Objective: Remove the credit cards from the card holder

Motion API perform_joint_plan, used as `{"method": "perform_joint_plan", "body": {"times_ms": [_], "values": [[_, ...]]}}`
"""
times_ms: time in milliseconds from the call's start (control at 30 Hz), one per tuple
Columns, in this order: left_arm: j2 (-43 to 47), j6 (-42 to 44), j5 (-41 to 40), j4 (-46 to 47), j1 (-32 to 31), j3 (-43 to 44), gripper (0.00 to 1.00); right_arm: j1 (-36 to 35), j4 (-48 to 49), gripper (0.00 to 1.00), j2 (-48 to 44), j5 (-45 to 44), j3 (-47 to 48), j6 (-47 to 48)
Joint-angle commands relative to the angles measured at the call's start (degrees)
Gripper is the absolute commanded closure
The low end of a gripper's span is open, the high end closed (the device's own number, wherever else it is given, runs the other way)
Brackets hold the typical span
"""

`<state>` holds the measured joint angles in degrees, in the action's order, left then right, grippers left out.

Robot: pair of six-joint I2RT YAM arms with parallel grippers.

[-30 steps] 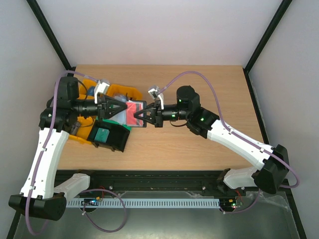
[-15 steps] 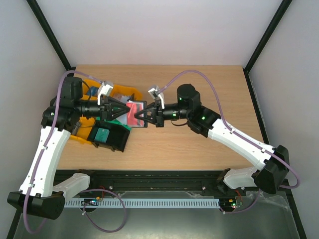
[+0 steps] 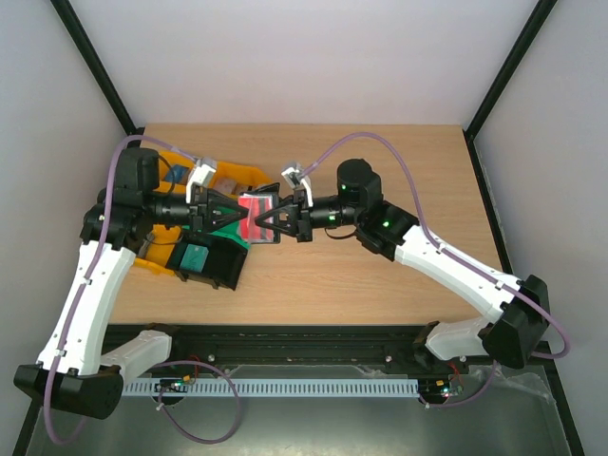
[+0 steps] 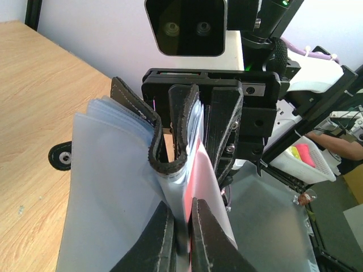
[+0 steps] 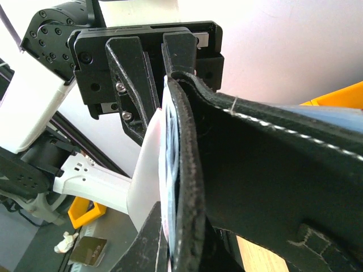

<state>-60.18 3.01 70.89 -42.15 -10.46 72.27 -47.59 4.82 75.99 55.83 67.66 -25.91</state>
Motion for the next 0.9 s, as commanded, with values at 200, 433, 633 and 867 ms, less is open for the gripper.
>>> {"method": "perform_joint_plan", "body": {"times_ms": [200,433,633,867], "values": [[0.8,-3.1,0.9,3.1,1.9,-2.3,0.98,-0.8,8.2,0.89,-3.4,-4.3,-4.0,-0.4],[0.7,-3.3,1.8,3.0,3.5,-1.6,0.98,-0.5,8.4,0.82,-5.0,-4.9,-5.6,-0.1],[1.4,-2.9,2.4,2.7,4.5,-2.5,0.98,0.9,6.5,0.81,-6.6,-4.9,-7.0,0.8],[1.4,-1.0,3.0,1.0,4.6,-2.0,0.98,2.1,5.6,0.98,-8.6,-5.2,-7.3,1.5]]}}
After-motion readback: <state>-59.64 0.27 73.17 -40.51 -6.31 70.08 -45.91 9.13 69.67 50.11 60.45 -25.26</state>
